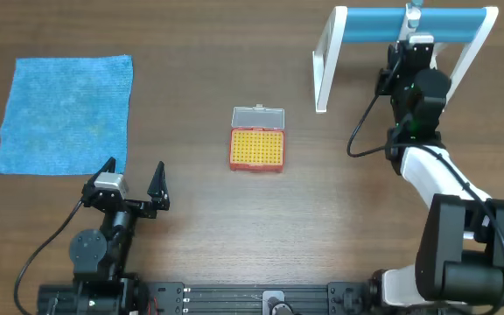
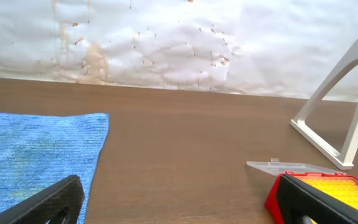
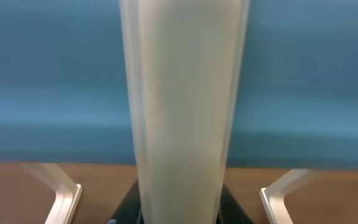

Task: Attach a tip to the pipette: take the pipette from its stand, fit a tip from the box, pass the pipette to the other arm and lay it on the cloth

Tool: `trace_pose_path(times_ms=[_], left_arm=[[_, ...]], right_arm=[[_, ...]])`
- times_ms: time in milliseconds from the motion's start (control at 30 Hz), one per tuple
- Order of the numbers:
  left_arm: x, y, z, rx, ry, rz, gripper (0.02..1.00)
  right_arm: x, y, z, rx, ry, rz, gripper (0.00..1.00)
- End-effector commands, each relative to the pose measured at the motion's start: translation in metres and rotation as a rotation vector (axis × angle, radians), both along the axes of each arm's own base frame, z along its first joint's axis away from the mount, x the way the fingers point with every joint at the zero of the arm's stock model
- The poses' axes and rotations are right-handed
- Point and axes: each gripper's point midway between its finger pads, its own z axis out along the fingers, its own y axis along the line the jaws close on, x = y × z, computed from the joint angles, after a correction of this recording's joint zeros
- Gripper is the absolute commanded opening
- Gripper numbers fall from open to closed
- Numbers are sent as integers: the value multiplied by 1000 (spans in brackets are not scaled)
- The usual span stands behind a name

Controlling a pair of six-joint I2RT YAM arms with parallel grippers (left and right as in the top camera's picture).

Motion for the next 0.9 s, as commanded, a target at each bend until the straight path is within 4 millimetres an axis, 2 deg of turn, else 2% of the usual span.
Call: trace_pose_path(times_ms=[33,167,300,400,500,600,733,767,833,900], left_arm=[[0,-2,-1,-10,1,-9,996],[0,-2,-1,-10,1,-9,996],[0,-2,-1,-10,1,-9,996],[0,-2,-1,-10,1,-9,996],[0,-2,-1,-10,1,-9,996],[0,-2,-1,-10,1,-9,996],[0,-2,-1,-10,1,-9,996],[0,-2,-1,-10,1,-9,996],[0,-2,-1,-10,1,-9,996],[0,-2,-1,-10,1,-9,996]], right_arm=[[-6,0,56,9,-123,-9,75],[-14,7,62,16,-106,29,75],[-22,13,58,24,-53,39,75],[-30,35,62,30,-54,107,73],[-44,76,68,33,-71,212,75],[-58,128,63,34,-66,333,75],[-85,217,46,13,-28,554,75],[-97,250,37,8,-10,649,75],[-109,274,27,-39,-2,736,73],[-112,286,19,-103,-15,777,75]])
